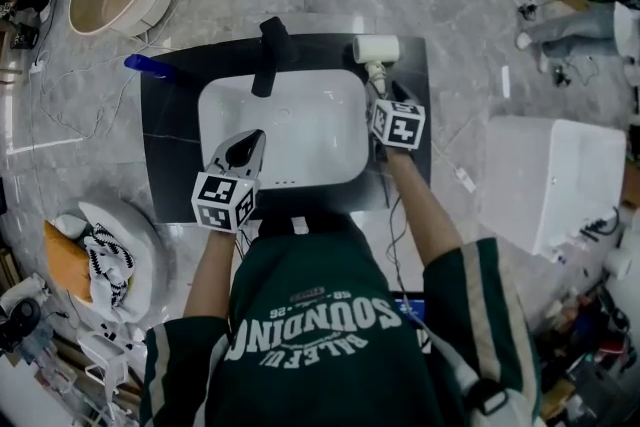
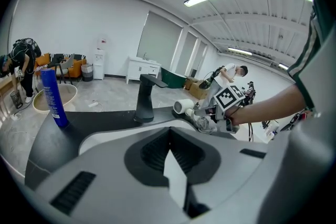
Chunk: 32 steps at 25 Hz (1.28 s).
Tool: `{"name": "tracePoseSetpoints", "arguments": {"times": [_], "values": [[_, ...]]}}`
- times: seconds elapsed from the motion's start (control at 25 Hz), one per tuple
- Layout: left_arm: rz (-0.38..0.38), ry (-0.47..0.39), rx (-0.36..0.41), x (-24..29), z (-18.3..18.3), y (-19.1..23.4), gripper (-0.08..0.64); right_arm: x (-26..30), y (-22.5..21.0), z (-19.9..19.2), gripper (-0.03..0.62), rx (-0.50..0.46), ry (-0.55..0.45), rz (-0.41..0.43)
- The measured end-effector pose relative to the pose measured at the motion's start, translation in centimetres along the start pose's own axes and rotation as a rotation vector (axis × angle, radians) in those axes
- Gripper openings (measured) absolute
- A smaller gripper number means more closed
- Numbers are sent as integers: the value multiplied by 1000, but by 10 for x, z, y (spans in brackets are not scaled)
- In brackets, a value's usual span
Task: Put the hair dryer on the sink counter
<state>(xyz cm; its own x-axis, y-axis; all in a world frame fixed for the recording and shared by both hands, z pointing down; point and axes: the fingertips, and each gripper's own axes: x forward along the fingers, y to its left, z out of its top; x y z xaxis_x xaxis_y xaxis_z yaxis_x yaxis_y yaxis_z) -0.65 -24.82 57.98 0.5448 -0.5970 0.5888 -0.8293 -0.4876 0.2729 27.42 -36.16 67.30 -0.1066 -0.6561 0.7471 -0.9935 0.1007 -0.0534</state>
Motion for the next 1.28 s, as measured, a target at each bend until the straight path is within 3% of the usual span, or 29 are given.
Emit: {"name": "tracePoseSetpoints", "arguments": {"times": [0.16, 0.4, 0.48, 0.76, 1.04, 1.28], "values": [[-8, -26, 24, -15, 1, 3, 2, -25, 14, 1, 219, -23, -59, -28], [-8, -72, 53, -42, 4, 9, 2, -63, 52, -6, 45, -79, -139, -19], [-8, -85, 64, -50, 5, 10, 2, -74, 64, -12, 17, -96, -150, -16], [-3, -132, 100, -78, 10, 17, 2, -110, 109, -27, 2, -110, -199, 70], [-1, -177, 127, -107, 12, 23, 2, -169, 153, 4, 0, -138, -377, 133], [-11, -213, 157, -128, 21, 23, 2, -204, 185, 16, 0, -127, -461, 170]]}}
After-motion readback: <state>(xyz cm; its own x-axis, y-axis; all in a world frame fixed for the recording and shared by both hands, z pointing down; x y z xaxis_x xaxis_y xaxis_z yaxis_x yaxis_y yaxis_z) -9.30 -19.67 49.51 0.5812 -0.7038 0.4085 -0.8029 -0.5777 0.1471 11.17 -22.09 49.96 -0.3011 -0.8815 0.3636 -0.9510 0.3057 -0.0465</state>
